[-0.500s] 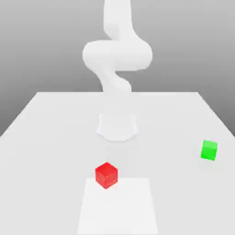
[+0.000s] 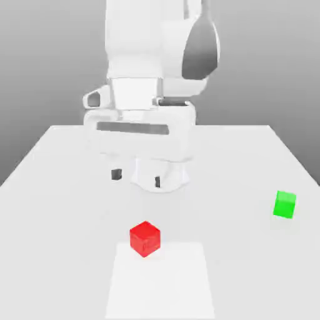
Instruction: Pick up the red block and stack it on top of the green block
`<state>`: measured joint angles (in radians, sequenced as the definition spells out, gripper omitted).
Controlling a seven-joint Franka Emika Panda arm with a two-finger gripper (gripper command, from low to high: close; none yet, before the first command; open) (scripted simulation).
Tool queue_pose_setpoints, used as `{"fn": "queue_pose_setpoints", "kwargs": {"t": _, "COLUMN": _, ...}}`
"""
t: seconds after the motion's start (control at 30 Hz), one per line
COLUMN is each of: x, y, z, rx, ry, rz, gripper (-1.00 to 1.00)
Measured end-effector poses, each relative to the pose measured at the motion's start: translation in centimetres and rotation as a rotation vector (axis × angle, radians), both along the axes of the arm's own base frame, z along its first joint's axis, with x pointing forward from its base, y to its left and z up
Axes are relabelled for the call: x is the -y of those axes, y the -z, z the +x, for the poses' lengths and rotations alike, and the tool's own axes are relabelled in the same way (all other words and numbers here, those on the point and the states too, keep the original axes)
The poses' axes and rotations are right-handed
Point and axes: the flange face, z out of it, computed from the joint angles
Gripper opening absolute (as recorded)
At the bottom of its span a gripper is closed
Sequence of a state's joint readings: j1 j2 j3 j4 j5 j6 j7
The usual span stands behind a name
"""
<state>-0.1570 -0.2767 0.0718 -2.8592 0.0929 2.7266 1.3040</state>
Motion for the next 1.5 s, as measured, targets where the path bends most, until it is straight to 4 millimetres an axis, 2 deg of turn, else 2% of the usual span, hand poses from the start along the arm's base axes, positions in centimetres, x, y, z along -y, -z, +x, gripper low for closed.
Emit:
{"fn": "queue_pose_setpoints", "kwargs": {"t": 0.07, "x": -0.2, "y": 5.1, "z": -3.2, "rx": -0.097, "ry": 0.092, "rz": 0.005, "gripper": 0.00}}
{"fn": "queue_pose_setpoints", "kwargs": {"t": 0.13, "x": -0.2, "y": 7.3, "z": -4.5, "rx": -0.133, "ry": 0.127, "rz": 0.007, "gripper": 0.00}}
{"fn": "queue_pose_setpoints", "kwargs": {"t": 0.6, "x": -0.3, "y": 13.8, "z": -4.9, "rx": -0.144, "ry": 0.139, "rz": 0.008, "gripper": 0.00}}
{"fn": "queue_pose_setpoints", "kwargs": {"t": 0.63, "x": -0.3, "y": 14.1, "z": -5.0, "rx": -0.145, "ry": 0.139, "rz": 0.006, "gripper": -1.00}}
{"fn": "queue_pose_setpoints", "kwargs": {"t": 0.87, "x": -0.3, "y": 14.1, "z": -5.0, "rx": -0.143, "ry": 0.139, "rz": 0.006, "gripper": -1.00}}
{"fn": "queue_pose_setpoints", "kwargs": {"t": 1.13, "x": -0.3, "y": 10.5, "z": -4.4, "rx": -0.139, "ry": 0.134, "rz": 0.012, "gripper": -1.00}}
{"fn": "queue_pose_setpoints", "kwargs": {"t": 1.37, "x": -0.3, "y": 7.8, "z": -5.0, "rx": -0.144, "ry": 0.139, "rz": 0.007, "gripper": -1.00}}
{"fn": "queue_pose_setpoints", "kwargs": {"t": 1.43, "x": -2.0, "y": 7.3, "z": -4.6, "rx": -0.143, "ry": 0.051, "rz": -0.004, "gripper": -1.00}}
{"fn": "queue_pose_setpoints", "kwargs": {"t": 1.5, "x": -4.8, "y": 6.9, "z": -4.1, "rx": -0.140, "ry": -0.089, "rz": -0.019, "gripper": -1.00}}
